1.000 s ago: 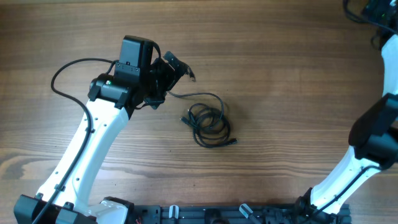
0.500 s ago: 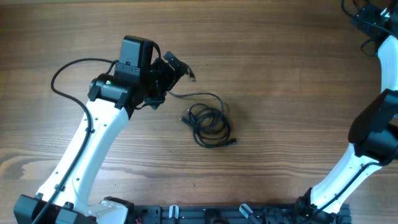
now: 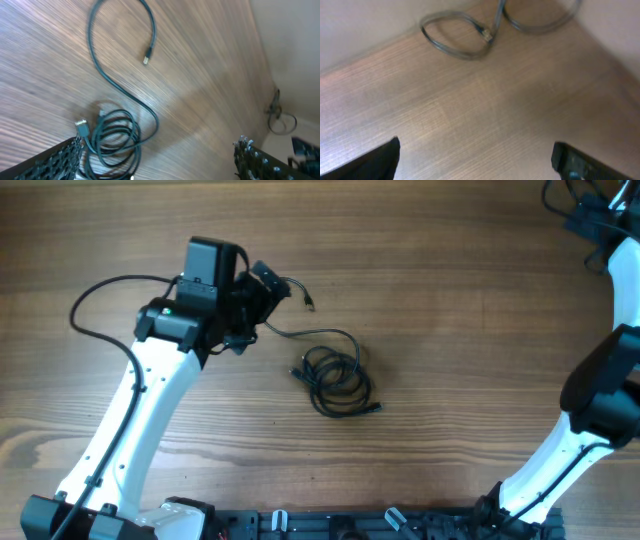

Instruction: Untangle cables

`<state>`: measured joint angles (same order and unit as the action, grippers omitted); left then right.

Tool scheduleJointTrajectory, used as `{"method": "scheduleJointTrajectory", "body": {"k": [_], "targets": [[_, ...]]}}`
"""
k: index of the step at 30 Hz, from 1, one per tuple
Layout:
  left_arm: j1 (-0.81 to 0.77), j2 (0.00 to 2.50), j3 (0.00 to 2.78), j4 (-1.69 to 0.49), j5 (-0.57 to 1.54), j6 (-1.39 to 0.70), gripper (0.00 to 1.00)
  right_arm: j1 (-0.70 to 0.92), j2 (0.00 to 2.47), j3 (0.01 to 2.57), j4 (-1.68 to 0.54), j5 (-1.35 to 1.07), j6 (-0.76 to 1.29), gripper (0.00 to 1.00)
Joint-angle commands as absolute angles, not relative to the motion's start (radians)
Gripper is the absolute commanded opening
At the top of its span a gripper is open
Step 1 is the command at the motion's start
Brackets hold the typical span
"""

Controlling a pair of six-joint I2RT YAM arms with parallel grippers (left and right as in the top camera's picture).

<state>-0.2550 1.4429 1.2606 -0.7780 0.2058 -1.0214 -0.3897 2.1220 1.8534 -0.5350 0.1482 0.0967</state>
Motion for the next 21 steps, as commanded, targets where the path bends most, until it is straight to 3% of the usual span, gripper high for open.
{"method": "scheduleJointTrajectory", "body": {"k": [1, 4, 13, 18, 21], "targets": [[-0.182, 1.448, 1.262, -0.833, 0.173, -0.998, 1.00, -0.389, 1.925, 1.851, -0.667, 0.209, 0.274, 1.00], [-0.147, 1.448, 1.262, -0.922, 0.118, -0.998, 1.00, -0.359, 1.777, 1.851, -0.855, 0.209, 0.344, 1.00], [-0.138, 1.448, 1.262, -0.965, 0.031, -0.990, 1.00, -0.189, 1.527, 1.847, -1.142, 0.213, 0.340, 1.00], [-0.138, 1.448, 1.262, -1.000, 0.031, -0.968, 1.00, -0.086, 1.342, 1.667, -1.136, 0.197, 0.344, 1.00], [-0.138, 1.448, 1.262, -1.012, 0.031, -0.968, 1.00, -0.065, 1.266, 1.535, -1.142, -0.030, 0.340, 1.00]]}}
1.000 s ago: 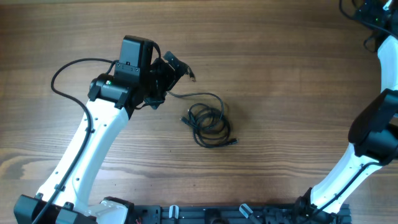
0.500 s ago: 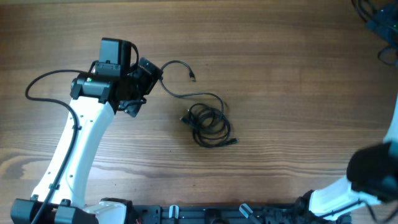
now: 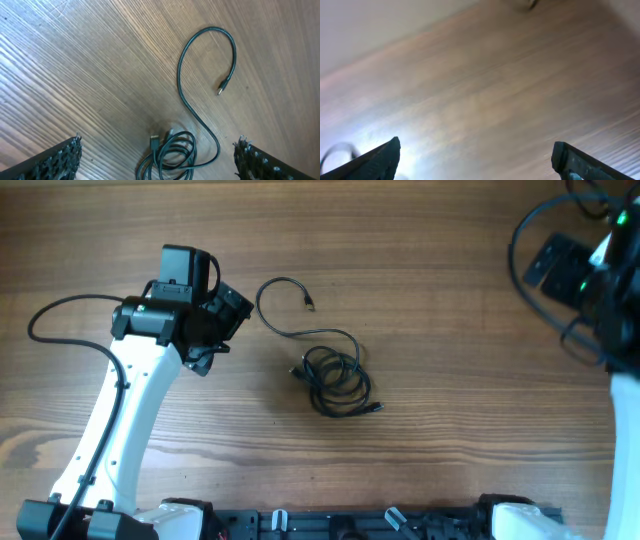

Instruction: Untangle cables

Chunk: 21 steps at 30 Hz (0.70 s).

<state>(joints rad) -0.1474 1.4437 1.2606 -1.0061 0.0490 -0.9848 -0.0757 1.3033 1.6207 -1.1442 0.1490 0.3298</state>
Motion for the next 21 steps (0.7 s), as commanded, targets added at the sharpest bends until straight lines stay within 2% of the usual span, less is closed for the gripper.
{"method": "scheduleJointTrajectory", "body": {"k": [1, 5, 7, 9, 12, 17, 21], "targets": [[-0.138, 1.448, 1.262, -1.016, 0.032, -0.968, 1.00, -0.065, 1.265, 1.511, -1.144, -0.102, 0.340, 1.00], [-0.138, 1.448, 1.262, -1.023, 0.032, -0.969, 1.00, -0.065, 1.293, 1.357, -1.108, -0.385, 0.340, 1.00], [-0.138, 1.448, 1.262, -1.023, 0.032, -0.969, 1.00, -0.064, 1.329, 1.294, -1.072, -0.455, 0.333, 1.00], [-0.138, 1.448, 1.262, -1.023, 0.031, -0.969, 1.00, -0.044, 1.364, 1.248, -1.028, -0.548, 0.238, 1.00], [-0.138, 1.448, 1.262, -1.017, 0.031, -0.973, 1.00, 0.018, 1.420, 1.242, -1.007, -0.559, 0.227, 0.99], [-0.127, 1.448, 1.262, -1.015, -0.020, -0.973, 1.00, 0.198, 1.518, 1.242, -0.940, -0.497, 0.211, 0.88], [-0.123, 1.448, 1.262, -1.037, -0.020, -0.972, 1.00, 0.331, 1.648, 1.242, -0.798, -0.479, 0.287, 0.72]]}}
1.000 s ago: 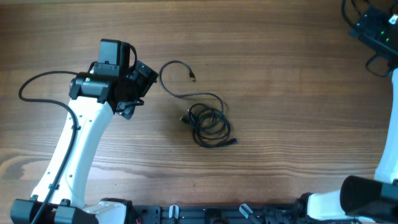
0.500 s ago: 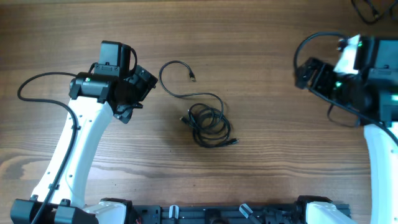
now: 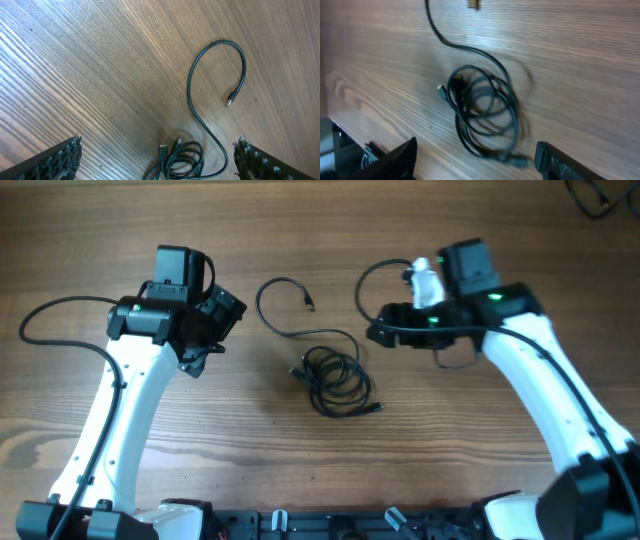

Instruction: Untangle cables

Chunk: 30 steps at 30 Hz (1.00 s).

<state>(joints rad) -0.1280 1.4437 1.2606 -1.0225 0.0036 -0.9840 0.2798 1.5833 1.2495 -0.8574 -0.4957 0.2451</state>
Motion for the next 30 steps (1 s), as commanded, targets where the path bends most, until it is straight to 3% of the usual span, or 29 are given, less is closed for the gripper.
{"method": "scheduleJointTrajectory", "body": {"k": [1, 6, 13, 17, 19, 26, 28, 30], "targets": [[-0.123, 1.448, 1.262, -1.037, -0.020, -0.972, 1.00, 0.353, 1.674, 1.242, -0.772, -0.479, 0.288, 0.72], [-0.123, 1.448, 1.262, -1.037, -0.020, -0.972, 1.00, 0.449, 1.819, 1.242, -0.655, -0.337, 0.290, 0.72], [-0.123, 1.448, 1.262, -1.037, -0.020, -0.973, 1.00, 0.464, 1.890, 1.242, -0.568, -0.111, 0.287, 0.72], [-0.123, 1.448, 1.262, -1.037, -0.020, -0.973, 1.00, 0.464, 1.928, 1.242, -0.569, -0.228, 0.262, 0.68], [-0.123, 1.448, 1.262, -1.037, -0.020, -0.973, 1.00, 0.465, 1.940, 1.242, -0.569, -0.265, 0.266, 0.55], [-0.123, 1.448, 1.262, -1.037, -0.020, -0.972, 1.00, 0.466, 1.940, 1.241, -0.600, -0.265, 0.325, 0.30], [-0.123, 1.448, 1.262, -1.037, -0.020, -0.972, 1.00, 0.472, 1.940, 1.241, -0.600, -0.272, 0.326, 0.07], [-0.123, 1.448, 1.262, -1.037, -0.020, -0.973, 1.00, 0.474, 1.940, 1.242, -0.599, -0.272, 0.373, 0.04]]}}
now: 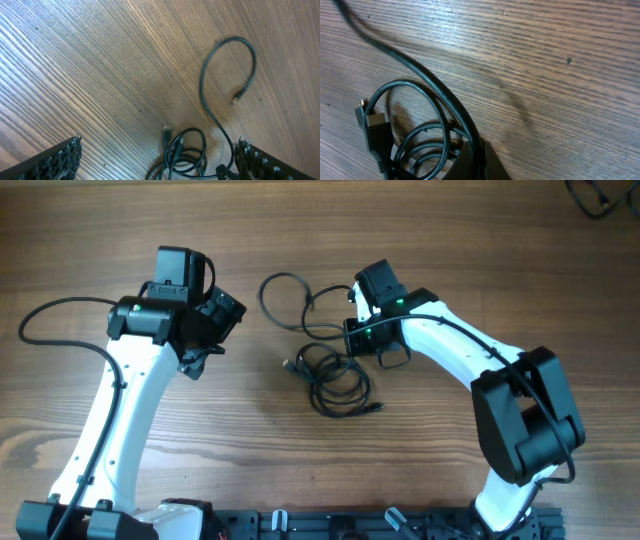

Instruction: Untangle cables

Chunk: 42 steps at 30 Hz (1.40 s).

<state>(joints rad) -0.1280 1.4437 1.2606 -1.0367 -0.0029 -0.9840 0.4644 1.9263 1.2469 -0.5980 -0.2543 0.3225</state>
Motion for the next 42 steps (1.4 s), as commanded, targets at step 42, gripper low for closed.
{"method": "scheduleJointTrajectory", "body": {"k": [42], "targets": [[-0.262, 1.448, 1.262, -0.971, 0.620, -1.165, 0.78, 0.473, 1.384, 1.277, -0.520, -0.453, 1.055, 0.04]]}}
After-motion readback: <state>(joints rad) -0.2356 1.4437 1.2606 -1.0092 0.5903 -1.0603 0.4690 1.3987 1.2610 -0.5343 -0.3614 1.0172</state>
